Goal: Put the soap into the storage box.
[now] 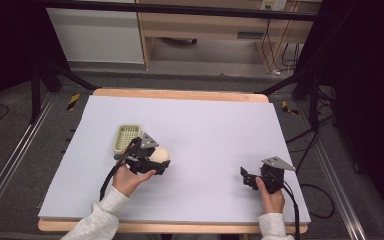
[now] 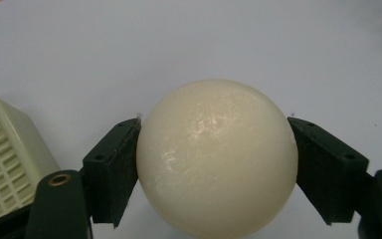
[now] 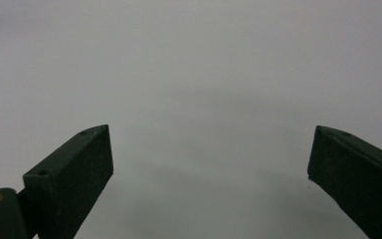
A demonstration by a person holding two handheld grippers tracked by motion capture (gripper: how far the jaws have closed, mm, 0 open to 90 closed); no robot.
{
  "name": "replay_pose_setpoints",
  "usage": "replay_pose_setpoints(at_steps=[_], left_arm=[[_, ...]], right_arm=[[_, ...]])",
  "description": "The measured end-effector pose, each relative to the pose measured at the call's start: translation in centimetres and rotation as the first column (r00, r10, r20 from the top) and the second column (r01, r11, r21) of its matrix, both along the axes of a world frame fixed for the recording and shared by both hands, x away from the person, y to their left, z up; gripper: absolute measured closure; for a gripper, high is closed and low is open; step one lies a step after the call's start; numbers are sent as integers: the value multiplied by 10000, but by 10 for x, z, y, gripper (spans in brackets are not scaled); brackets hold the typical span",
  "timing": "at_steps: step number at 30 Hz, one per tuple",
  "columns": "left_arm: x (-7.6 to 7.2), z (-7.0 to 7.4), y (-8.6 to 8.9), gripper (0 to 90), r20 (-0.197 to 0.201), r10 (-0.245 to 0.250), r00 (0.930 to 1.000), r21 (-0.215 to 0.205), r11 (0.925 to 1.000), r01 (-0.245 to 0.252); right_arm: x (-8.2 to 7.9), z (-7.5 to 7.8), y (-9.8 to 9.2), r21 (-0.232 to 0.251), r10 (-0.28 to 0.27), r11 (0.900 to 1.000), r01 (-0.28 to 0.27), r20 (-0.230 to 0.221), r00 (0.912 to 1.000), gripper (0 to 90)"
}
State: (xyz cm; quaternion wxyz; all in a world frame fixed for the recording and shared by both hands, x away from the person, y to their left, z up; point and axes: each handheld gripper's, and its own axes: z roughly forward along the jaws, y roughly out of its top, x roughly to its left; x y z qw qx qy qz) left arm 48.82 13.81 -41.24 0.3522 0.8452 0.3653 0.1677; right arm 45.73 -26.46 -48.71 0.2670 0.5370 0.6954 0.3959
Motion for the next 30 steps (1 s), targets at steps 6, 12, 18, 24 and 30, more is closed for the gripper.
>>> replay_pose_setpoints(at_steps=[6, 12, 18, 24, 30], left_arm=[[1, 3, 5, 242, 61, 151, 9999, -55, 9999, -150], [3, 6, 11, 242, 95, 255, 9996, -32, 9997, -255], [7, 8, 16, 242, 117, 416, 9991, -33, 9991, -415], [10, 10, 23, 242, 159, 583, 9982, -148, 9982, -581], [13, 13, 27, 241, 197, 729, 9971, -297, 9969, -723]], right_arm=[[0, 0, 0, 21, 6, 10000, -6, -12, 10000, 44], [0, 0, 0, -9, -9, 10000, 9, 0, 10000, 44], [0, 0, 0, 11, 2, 10000, -2, -8, 10000, 44], [0, 0, 0, 65, 1, 10000, -1, -41, 10000, 44], [0, 0, 0, 30, 0, 10000, 0, -19, 10000, 44]])
